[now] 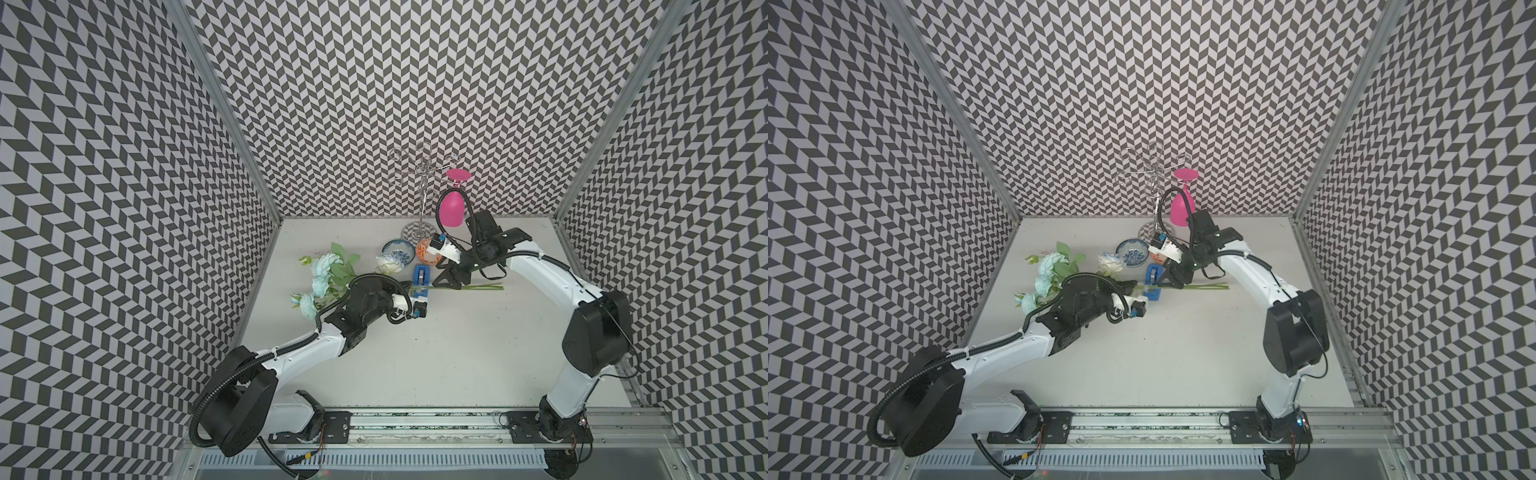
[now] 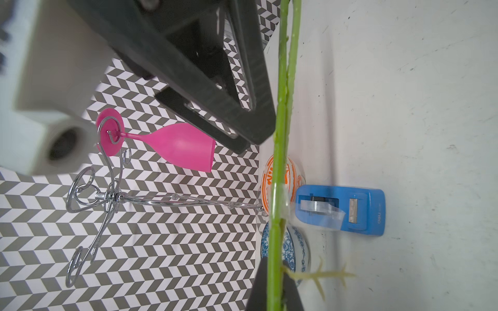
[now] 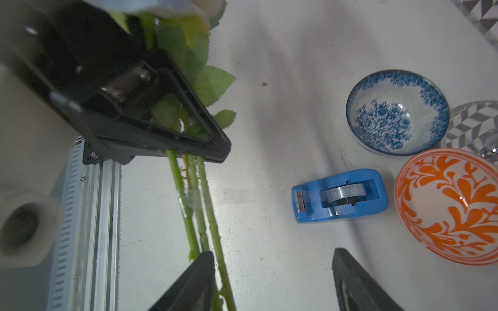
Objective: Wrap bouquets with tape
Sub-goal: Wrap the tape around the bouquet.
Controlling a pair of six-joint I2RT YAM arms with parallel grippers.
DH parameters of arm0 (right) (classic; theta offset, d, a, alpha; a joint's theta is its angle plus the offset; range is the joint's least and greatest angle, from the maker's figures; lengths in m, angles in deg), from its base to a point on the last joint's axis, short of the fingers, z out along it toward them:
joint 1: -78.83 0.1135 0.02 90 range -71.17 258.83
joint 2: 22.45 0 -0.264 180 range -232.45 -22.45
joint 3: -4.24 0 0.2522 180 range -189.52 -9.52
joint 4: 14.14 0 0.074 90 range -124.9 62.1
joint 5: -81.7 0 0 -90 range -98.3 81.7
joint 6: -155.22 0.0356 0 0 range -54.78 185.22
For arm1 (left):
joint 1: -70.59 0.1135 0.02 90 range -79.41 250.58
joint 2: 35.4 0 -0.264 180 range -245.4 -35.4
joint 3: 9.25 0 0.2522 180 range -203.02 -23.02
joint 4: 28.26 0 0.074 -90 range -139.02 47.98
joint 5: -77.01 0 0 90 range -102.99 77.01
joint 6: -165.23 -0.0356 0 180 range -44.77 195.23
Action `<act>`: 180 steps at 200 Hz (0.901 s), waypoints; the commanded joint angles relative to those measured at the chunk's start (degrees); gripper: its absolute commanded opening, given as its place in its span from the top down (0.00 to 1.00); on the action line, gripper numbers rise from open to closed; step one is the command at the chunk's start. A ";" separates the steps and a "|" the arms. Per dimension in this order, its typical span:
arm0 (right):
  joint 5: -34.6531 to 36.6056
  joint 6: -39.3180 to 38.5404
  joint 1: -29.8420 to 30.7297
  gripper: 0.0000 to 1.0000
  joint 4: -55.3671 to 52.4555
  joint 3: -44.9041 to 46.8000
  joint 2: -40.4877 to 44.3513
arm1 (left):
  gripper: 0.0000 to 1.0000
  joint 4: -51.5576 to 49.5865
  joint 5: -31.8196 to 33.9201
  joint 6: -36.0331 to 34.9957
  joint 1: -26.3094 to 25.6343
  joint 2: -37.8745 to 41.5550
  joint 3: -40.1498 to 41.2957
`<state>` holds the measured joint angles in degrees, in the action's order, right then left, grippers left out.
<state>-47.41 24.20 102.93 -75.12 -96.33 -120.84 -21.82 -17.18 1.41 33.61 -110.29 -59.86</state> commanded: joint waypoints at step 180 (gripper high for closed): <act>17.18 2.51 3.71 1.00 24.94 9.27 3.48 | 0.38 -12.90 -14.34 13.85 4.84 3.42 -10.85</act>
<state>-35.43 23.31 107.65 -61.64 -88.40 -119.70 -29.16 -25.22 10.68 37.66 -109.44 -66.76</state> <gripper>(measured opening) 0.072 0.561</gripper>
